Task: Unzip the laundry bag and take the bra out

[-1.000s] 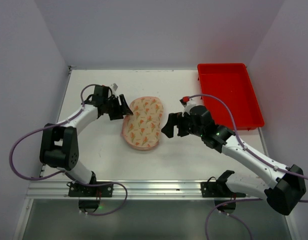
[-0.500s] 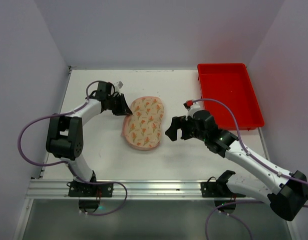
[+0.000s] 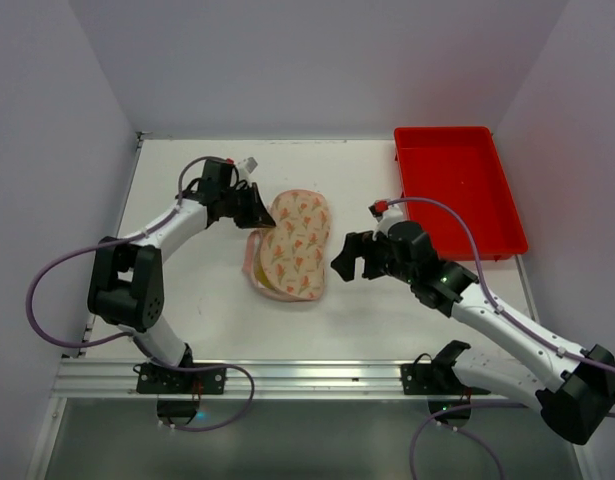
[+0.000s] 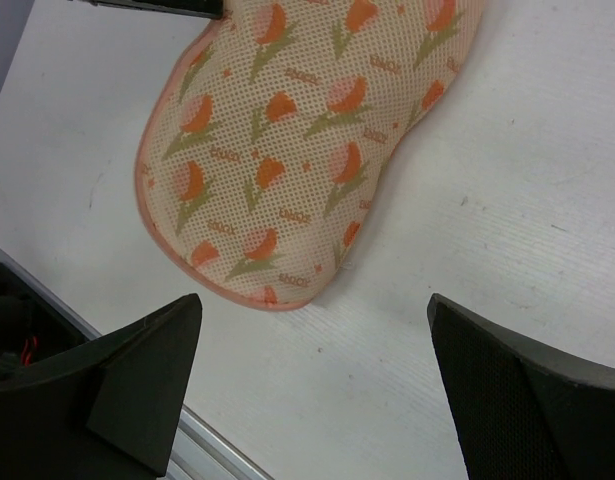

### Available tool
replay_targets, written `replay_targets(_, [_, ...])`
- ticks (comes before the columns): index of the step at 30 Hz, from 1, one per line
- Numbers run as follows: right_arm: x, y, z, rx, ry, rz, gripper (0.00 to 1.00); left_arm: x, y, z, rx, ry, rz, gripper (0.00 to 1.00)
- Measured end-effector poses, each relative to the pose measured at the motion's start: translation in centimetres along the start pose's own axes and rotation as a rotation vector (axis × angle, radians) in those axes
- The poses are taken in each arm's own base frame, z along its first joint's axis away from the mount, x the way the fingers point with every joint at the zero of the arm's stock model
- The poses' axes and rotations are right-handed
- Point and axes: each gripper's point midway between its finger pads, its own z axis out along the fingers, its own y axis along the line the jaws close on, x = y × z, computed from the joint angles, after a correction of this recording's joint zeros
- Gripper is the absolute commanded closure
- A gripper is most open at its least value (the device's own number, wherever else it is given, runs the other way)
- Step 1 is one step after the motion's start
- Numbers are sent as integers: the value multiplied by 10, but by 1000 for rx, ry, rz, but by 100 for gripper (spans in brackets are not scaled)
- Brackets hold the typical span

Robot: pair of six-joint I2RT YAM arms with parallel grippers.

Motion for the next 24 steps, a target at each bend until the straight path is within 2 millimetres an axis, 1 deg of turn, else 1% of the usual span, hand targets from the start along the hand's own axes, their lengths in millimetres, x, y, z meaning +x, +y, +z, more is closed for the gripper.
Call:
replay_targets(2, [-5,-1,-4,9,-26,0,4,-7,-28,1,38,-15,35,99])
replay_targets(5, [-15,-2,-14,19,-83,0,3,-13,-78,4,119,-35,99,91])
replay_targets(8, [-25,-6,-28,35,-152,6,1,-9,-121,11,196,-37,127,77])
replay_targets(9, [-28,-7,-32,38,-171,9,1,-7,-133,15,217,-32,132,66])
replay_targets(11, [-33,-9,-41,47,-215,17,1,-2,-153,26,253,-21,139,54])
replay_targets(12, [-36,-10,-46,50,-236,20,1,2,-161,33,267,-11,139,39])
replay_targets(14, [-42,-11,-56,53,-279,27,1,12,-179,49,294,21,147,21])
replay_targets(16, [-47,-12,-65,52,-318,33,1,25,-194,62,311,56,148,16])
replay_targets(17, [-49,-12,-70,51,-336,35,1,31,-200,66,317,70,154,5])
replay_targets(18, [-50,-12,-74,48,-353,38,1,36,-206,69,324,80,165,2])
replay_targets(20, [-54,-12,-81,45,-379,42,1,42,-212,68,317,91,173,1])
replay_targets(22, [-58,-11,-87,38,-405,45,1,36,-212,66,291,71,178,1])
replay_targets(24, [-58,-10,-87,36,-403,40,1,23,-204,58,251,40,172,1])
